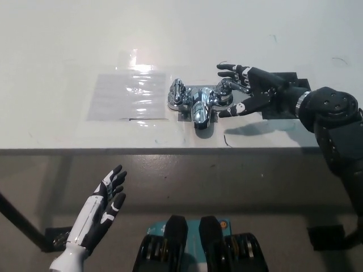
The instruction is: The faucet is at the center of the desk and the robot turn off the faucet by turning the right faucet handle using the right hand
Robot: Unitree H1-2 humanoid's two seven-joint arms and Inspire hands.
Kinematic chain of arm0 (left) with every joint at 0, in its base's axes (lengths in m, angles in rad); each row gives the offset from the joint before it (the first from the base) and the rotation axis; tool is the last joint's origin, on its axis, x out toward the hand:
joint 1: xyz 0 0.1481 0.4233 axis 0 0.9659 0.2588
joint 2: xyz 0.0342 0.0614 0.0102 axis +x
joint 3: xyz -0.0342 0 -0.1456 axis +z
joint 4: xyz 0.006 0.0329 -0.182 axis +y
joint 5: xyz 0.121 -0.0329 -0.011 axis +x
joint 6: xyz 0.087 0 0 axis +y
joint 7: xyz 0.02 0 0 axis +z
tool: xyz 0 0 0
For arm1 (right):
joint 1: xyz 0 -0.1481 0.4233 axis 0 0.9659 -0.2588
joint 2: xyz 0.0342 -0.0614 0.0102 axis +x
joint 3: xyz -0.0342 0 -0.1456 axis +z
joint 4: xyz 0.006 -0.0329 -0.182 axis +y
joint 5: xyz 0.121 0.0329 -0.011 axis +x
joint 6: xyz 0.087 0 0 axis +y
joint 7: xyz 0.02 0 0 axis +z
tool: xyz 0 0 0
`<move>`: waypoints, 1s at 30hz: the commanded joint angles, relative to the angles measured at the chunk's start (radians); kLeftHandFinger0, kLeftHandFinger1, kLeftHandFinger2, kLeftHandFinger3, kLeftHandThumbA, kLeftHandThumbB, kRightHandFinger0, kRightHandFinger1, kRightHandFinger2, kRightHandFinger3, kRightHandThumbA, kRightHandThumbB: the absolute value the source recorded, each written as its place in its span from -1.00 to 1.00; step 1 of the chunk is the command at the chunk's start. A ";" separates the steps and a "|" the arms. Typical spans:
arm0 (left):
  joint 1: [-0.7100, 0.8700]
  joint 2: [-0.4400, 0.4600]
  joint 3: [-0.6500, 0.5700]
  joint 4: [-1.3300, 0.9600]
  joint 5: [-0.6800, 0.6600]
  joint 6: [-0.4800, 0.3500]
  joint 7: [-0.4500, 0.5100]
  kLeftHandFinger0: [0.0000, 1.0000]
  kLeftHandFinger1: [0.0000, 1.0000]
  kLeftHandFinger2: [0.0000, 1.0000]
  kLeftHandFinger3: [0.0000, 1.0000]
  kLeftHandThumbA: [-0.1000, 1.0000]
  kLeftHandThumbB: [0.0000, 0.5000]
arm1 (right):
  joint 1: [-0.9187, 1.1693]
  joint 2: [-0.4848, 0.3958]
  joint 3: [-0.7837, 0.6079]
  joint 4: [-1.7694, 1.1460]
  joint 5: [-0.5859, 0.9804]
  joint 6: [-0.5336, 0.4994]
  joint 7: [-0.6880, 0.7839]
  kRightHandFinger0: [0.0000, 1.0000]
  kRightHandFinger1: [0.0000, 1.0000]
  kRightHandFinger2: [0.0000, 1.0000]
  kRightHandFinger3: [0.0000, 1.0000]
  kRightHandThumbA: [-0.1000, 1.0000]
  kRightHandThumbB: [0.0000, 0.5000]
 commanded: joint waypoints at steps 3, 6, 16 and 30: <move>-0.008 0.017 0.008 -0.029 -0.003 -0.023 -0.003 1.00 1.00 1.00 1.00 0.77 0.10 | -0.016 0.111 0.011 -0.008 0.024 0.017 0.031 1.00 1.00 1.00 1.00 1.00 0.67; -0.006 0.019 0.009 -0.035 -0.003 -0.019 -0.004 1.00 1.00 1.00 1.00 0.79 0.11 | -0.003 0.137 -0.011 -0.002 0.024 0.013 -0.037 1.00 1.00 1.00 1.00 1.00 0.65; 0.000 0.015 0.012 -0.030 -0.013 -0.038 -0.002 1.00 1.00 1.00 1.00 0.75 0.04 | 0.059 0.343 -0.142 0.052 -0.075 -0.241 -0.553 1.00 1.00 1.00 1.00 1.00 0.59; -0.010 0.021 0.017 -0.028 -0.028 -0.037 -0.008 1.00 1.00 1.00 1.00 0.75 0.10 | 0.068 0.506 -0.112 -0.001 -0.260 -0.287 -1.094 1.00 1.00 1.00 1.00 1.00 -0.23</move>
